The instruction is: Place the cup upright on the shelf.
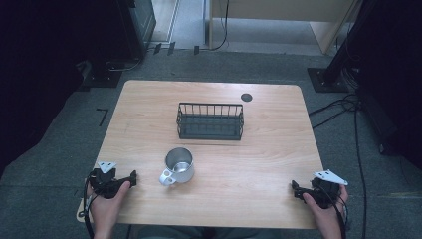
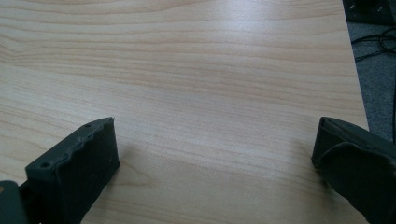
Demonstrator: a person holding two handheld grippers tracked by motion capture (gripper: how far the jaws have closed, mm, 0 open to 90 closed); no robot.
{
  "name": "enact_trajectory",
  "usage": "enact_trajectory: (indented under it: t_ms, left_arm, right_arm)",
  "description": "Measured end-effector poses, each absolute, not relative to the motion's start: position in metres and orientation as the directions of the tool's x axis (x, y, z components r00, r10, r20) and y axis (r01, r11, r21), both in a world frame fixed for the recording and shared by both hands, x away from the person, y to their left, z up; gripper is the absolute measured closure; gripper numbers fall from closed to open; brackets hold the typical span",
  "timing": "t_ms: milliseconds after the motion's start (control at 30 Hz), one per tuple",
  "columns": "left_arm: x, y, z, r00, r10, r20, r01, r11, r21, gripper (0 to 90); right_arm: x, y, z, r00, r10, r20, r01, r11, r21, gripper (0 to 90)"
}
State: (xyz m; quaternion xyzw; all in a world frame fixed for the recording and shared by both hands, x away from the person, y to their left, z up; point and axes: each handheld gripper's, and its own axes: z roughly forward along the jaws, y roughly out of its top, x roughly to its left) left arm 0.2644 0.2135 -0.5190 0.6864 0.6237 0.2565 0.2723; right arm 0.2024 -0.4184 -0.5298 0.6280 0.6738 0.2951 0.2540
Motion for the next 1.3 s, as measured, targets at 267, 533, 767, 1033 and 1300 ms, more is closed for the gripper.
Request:
enact_trajectory:
  t_ms: [267,533,767,1033,1300]
  left_arm:
    - [0.260,0.209,-0.513,0.124,0.992,-0.005,0.707,-0.085,0.702,1.3]
    - [0.251,0.193,-0.484,0.225,0.973,-0.053,0.652,-0.110,0.750,1.3]
    - [0.245,0.168,-0.456,0.324,0.943,-0.072,0.599,-0.146,0.787,1.3]
    - [0.241,0.144,-0.441,0.402,0.911,-0.092,0.569,-0.170,0.805,1.3]
    - [0.241,0.120,-0.440,0.471,0.873,-0.124,0.567,-0.192,0.801,1.3]
  right_arm:
    - [0.203,-0.419,-0.530,-0.061,0.998,0.031,0.700,0.020,0.714,0.0]
    - [0.203,-0.419,-0.530,-0.060,0.998,0.029,0.699,0.022,0.715,0.0]
    - [0.202,-0.418,-0.530,-0.052,0.998,0.028,0.699,0.016,0.715,0.0]
    - [0.202,-0.418,-0.530,-0.051,0.998,0.029,0.700,0.015,0.714,0.0]
    - [0.202,-0.418,-0.530,-0.051,0.998,0.029,0.700,0.015,0.714,0.0]
